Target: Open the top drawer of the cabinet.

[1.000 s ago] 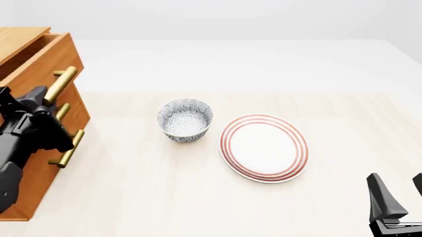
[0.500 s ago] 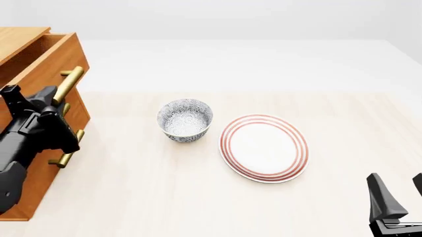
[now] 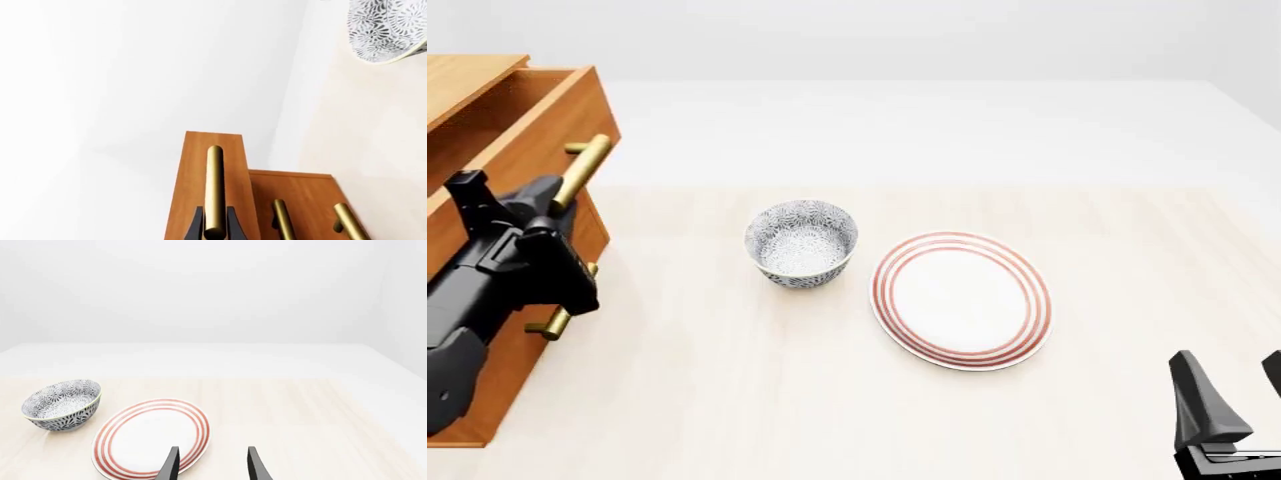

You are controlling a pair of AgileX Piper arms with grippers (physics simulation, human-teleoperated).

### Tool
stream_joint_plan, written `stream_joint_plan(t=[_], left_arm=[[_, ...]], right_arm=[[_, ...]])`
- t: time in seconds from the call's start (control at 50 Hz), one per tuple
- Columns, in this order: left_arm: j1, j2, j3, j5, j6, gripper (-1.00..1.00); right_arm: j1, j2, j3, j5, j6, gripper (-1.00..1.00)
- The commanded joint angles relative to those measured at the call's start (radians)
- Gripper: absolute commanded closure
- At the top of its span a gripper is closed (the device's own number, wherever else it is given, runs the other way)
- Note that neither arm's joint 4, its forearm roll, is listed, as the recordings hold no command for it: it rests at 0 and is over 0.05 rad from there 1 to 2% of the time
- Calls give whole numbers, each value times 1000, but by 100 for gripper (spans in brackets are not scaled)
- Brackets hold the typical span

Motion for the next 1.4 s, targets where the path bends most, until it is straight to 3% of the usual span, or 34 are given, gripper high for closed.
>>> stream_joint_plan(t=[0.02,1.0,1.02,1.4], left_arm=[[-37,-61,36,-6,9,100],[-90,-160,73,18,-3,100],[-93,-162,74,19,-3,-100],[-139,-236,126,37,9,-100]], right_arm=[[0,-1,1,0,0,-100],[0,-1,1,0,0,-100],[0,-1,1,0,0,-100],[0,-1,1,0,0,-100]])
